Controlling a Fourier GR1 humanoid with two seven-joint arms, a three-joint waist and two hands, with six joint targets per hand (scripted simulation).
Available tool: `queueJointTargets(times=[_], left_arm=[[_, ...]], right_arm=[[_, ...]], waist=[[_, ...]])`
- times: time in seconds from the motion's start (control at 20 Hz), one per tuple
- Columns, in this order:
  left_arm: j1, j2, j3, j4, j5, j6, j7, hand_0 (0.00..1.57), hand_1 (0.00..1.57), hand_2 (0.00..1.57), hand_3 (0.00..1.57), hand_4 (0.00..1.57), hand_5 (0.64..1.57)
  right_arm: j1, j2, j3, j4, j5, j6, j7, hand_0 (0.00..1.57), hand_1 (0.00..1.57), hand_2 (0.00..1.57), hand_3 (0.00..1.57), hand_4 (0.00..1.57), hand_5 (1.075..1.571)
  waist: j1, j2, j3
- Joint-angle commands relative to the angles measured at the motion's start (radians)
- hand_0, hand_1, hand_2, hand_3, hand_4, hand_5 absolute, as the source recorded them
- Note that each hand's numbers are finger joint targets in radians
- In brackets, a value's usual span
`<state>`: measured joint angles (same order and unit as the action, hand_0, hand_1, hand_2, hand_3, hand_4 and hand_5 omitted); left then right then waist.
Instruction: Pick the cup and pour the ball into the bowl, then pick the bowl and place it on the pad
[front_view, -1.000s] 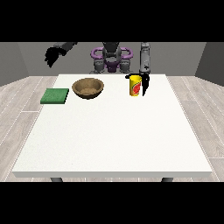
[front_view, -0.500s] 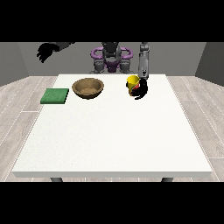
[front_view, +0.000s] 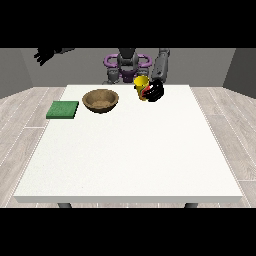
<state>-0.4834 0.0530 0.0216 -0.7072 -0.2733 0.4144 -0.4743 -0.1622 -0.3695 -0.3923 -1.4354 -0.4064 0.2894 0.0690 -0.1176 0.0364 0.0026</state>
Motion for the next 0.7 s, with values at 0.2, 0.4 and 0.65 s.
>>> queueJointTargets(times=[0.2, 0.4, 0.65], left_arm=[[-0.15, -0.014, -0.259, 0.081, -0.416, 0.264, 0.334, 1.36, 1.36, 1.57, 1.57, 1.45, 1.533], [-0.242, -0.04, -0.327, 0.126, -0.539, 0.207, 0.537, 1.36, 1.36, 1.57, 1.57, 1.45, 1.533], [-0.367, -0.047, -0.406, 0.205, -0.71, 0.157, 0.74, 1.36, 1.36, 1.57, 1.57, 1.44, 1.545]], right_arm=[[-0.001, -0.017, -0.015, 0.13, 0.006, 0.046, -0.044, 0.0, 0.0, 0.0, 0.19, 0.66, 1.563], [0.004, -0.021, -0.027, 0.179, 0.003, 0.062, -0.061, 0.0, 0.0, 0.0, 0.1, 0.68, 1.559], [0.005, -0.004, -0.014, 0.209, -0.007, 0.093, -0.071, 0.0, 0.0, 0.0, 0.0, 0.68, 1.559]], waist=[[-0.002, -0.044, 0.0028], [0.024, -0.081, -0.0005], [0.001, -0.092, -0.0005]])
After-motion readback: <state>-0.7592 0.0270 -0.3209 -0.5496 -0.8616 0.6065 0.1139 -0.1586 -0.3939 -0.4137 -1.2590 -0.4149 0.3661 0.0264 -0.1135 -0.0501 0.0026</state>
